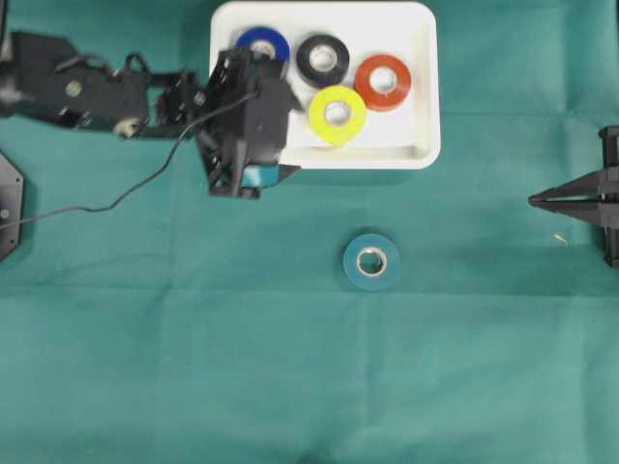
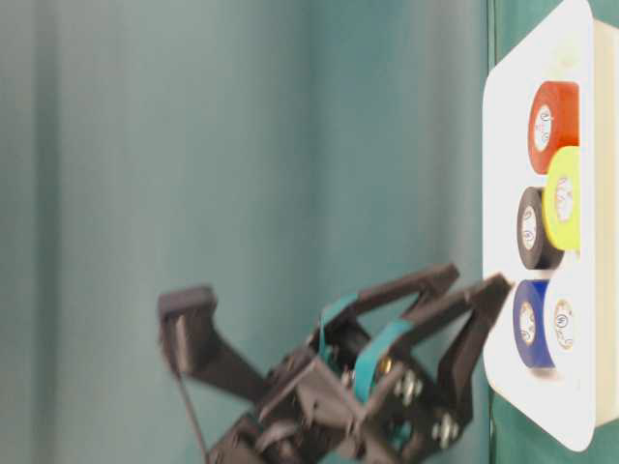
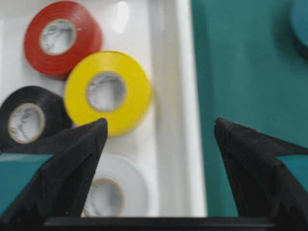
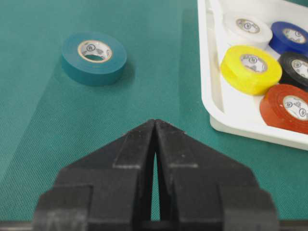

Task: Put the tape into the white case with the left arm.
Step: 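Release the yellow tape beside the white one and withdraw the left gripper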

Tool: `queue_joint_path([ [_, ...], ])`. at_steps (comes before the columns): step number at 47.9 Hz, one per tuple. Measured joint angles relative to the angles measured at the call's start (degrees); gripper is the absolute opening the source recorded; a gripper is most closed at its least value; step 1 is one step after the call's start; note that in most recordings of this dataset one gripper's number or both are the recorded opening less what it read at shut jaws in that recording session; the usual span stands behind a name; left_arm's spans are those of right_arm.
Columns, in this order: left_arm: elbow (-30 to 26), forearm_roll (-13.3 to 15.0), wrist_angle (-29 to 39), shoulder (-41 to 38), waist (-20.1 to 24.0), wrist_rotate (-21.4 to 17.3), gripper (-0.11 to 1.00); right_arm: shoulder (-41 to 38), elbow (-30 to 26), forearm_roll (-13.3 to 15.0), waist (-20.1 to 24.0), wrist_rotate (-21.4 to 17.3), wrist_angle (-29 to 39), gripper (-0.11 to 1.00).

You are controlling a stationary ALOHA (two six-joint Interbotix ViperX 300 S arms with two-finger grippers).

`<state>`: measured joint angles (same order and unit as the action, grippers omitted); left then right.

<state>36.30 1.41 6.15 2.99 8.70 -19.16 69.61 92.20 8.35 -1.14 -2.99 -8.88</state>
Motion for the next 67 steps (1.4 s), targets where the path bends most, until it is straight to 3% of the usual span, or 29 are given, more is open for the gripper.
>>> queue_joint_path([
  [13,5.54,0.0,-3.34,6.42,-3.34,5.54,0.92,0.0,0.0,0.09,0.0,0.0,0.0,-0.09],
  [37,16.35,0.09,-10.63,16.35,-6.86,5.98,0.91,0.0,0.0,0.0,0.0,0.0,0.0,-0.09],
  [67,26.81,0.0,-11.25,30.06,-10.81,6.06,0.9,0.0,0.0,0.09,0.0,0.0,0.0,-0.09],
])
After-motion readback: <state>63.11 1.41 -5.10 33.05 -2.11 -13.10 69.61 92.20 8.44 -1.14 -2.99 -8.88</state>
